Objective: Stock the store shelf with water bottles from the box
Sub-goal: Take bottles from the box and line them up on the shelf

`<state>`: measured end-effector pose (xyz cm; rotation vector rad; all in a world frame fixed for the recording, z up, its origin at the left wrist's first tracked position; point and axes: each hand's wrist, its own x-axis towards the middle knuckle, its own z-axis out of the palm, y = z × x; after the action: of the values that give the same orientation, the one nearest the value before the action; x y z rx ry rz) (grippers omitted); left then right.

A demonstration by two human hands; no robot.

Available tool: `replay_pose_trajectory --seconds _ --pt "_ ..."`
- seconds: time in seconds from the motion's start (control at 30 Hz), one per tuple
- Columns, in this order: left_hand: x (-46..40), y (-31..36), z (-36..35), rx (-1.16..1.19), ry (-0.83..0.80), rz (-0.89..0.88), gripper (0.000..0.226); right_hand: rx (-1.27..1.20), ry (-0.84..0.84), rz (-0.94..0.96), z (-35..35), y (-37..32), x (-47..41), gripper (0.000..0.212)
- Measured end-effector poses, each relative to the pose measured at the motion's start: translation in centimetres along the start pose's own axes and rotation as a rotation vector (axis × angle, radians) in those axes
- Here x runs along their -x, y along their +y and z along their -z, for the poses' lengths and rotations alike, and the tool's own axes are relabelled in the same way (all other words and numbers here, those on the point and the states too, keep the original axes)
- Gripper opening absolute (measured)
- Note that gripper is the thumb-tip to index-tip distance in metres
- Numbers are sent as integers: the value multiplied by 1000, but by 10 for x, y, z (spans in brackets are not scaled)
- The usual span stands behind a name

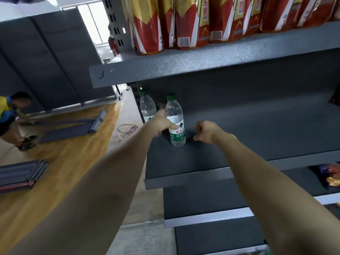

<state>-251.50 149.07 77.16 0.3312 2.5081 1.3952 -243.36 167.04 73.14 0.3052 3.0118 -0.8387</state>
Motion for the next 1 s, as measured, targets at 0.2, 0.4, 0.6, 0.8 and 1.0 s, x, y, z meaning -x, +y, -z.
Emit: replay_pose_trajectory --seconds 0.2,0.4,0.6,0.8,1.0 --pt "9 19 8 -66 150 -74 84 -7 3 11 7 -7 0 37" --pt "12 38 7 -275 273 -170 83 -38 31 49 11 -20 -2 38" --pt "-2 40 11 -346 337 -143 79 -84 36 78 3 -21 -10 39" --pt "-21 44 20 -473 322 -198 82 -86 48 75 -5 -14 -22 36" --pt "-31 41 19 -618 435 -192 74 -99 38 64 -13 -15 -33 35"
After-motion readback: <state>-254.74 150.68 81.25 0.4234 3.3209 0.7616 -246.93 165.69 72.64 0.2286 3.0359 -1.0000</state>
